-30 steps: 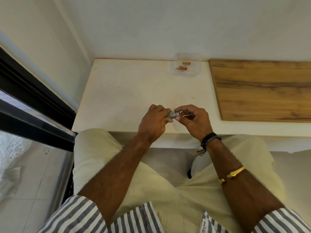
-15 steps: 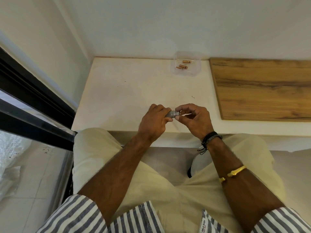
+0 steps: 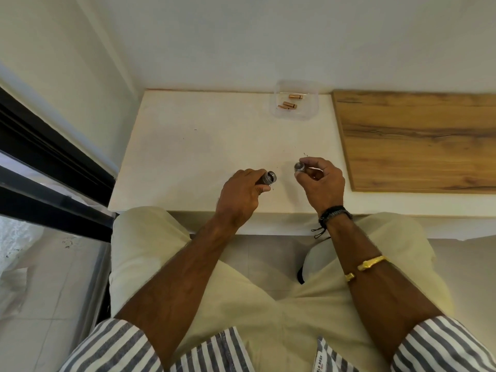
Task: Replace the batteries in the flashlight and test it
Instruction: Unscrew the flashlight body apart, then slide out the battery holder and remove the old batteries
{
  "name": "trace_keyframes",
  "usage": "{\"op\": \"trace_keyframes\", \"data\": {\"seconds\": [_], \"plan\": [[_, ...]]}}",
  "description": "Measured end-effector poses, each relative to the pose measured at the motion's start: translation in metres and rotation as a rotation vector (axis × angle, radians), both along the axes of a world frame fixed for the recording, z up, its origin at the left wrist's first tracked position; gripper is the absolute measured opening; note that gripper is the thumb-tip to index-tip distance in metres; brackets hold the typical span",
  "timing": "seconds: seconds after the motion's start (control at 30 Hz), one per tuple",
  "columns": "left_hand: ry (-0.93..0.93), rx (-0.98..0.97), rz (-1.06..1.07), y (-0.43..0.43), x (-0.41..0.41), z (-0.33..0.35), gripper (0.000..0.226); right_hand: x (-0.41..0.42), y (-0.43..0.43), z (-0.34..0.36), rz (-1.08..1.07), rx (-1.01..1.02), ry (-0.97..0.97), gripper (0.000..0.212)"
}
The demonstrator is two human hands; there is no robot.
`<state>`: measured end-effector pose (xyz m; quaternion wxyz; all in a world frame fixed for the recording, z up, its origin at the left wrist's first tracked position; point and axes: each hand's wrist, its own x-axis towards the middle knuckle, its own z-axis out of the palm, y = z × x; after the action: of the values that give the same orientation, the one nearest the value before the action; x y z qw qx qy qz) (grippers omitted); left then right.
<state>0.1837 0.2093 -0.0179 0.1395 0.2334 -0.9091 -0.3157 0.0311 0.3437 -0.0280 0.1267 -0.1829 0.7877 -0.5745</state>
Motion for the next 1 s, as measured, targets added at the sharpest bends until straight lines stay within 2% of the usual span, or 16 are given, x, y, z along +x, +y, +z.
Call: {"op": "trace_keyframes", "data": {"seconds": [0.27,0.4,0.63,0.8,0.9,0.93,1.0], "plan": [[0.113,0.041,0.032,-0.004,0.001,-0.009,0.025,-0.022,-0.006,-0.020,-0.177,0.220,0.115,0.023],[0.134,0.054,0.037,-0.004,-0.001,-0.009,0.022,-0.026,-0.007,-0.026,-0.175,0.331,0.129,0.022],[0.074,-0.008,-0.014,-0.003,-0.004,-0.006,0.023,-0.026,-0.010,-0.029,-0.146,0.402,0.147,0.022],[0.038,-0.108,-0.044,-0.001,-0.001,0.011,0.025,-0.019,-0.006,-0.012,-0.168,0.348,0.217,0.028],[0.010,-0.233,-0.058,0.007,-0.002,0.019,0.026,-0.002,-0.001,0.004,-0.168,0.166,0.227,0.014],[0.003,-0.294,-0.068,0.007,-0.004,0.020,0.029,0.002,-0.004,0.007,-0.128,0.097,0.139,0.010],[-0.055,-0.402,-0.102,0.006,-0.008,0.021,0.037,0.014,-0.008,0.014,-0.033,-0.033,-0.164,0.010]]}}
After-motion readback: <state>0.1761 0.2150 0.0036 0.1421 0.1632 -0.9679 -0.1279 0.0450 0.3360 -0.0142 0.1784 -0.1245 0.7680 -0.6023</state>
